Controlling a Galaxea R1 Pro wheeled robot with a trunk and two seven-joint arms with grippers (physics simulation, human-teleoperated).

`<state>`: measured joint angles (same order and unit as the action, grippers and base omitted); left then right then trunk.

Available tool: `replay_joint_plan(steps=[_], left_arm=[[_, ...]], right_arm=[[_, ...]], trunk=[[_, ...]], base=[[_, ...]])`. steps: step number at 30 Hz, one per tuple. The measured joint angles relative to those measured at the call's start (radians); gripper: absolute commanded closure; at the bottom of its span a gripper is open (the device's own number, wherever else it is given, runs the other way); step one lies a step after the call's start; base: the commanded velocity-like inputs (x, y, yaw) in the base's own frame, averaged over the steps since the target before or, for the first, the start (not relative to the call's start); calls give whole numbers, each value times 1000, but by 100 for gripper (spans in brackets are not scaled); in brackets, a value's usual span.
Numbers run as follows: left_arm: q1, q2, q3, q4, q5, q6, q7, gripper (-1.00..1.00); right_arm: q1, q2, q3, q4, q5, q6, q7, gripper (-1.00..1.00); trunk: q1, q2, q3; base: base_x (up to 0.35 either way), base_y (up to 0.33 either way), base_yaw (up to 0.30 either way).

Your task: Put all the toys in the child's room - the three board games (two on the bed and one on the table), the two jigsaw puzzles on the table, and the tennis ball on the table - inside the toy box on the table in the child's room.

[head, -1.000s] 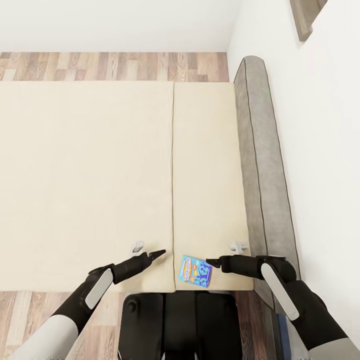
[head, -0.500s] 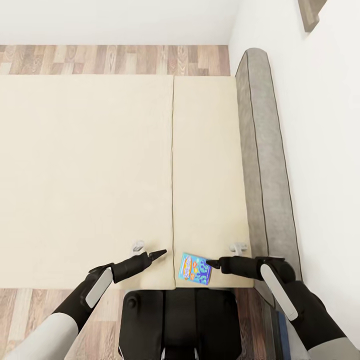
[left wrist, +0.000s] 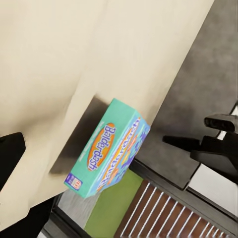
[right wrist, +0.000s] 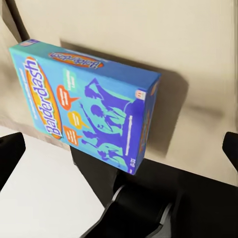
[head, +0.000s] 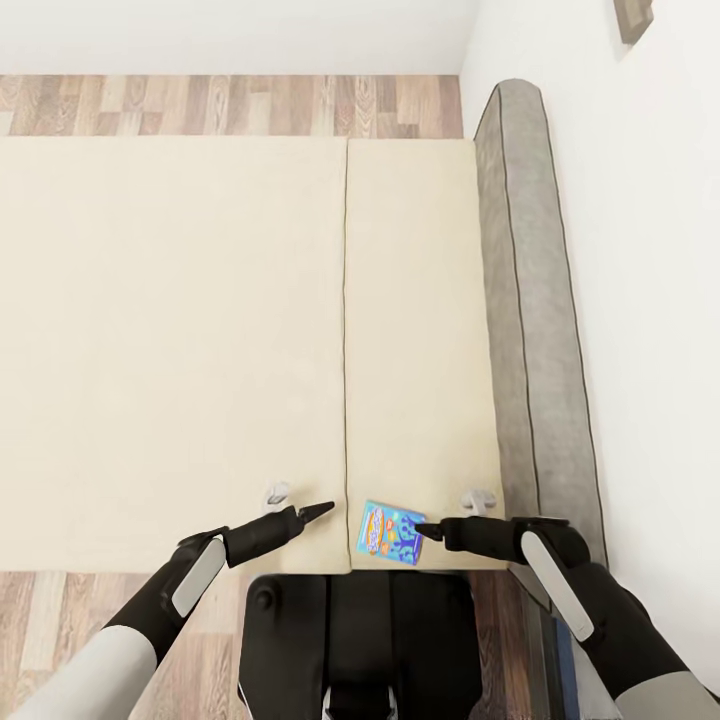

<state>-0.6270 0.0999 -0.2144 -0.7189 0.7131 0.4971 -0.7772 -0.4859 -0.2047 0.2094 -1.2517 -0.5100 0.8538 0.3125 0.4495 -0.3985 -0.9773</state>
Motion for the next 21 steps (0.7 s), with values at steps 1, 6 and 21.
replay_joint_plan(steps=[1,6,21], left_arm=[[0,0,0,0,0,0,0,-100],[0,0,-7,2,-2,-2,-10,-100],[1,-7,-12,3,-44,-4,-14,-100]], right_arm=[[0,0,0,0,0,0,0,-100],[-1,-2,-17,2,1,-2,1,-100],[-1,-4,-44,2,1,-1,2,-100]], trunk=[[0,0,-2],[0,0,-10],[0,0,-34]], base=[[0,0,0],[0,0,0],[0,0,0]])
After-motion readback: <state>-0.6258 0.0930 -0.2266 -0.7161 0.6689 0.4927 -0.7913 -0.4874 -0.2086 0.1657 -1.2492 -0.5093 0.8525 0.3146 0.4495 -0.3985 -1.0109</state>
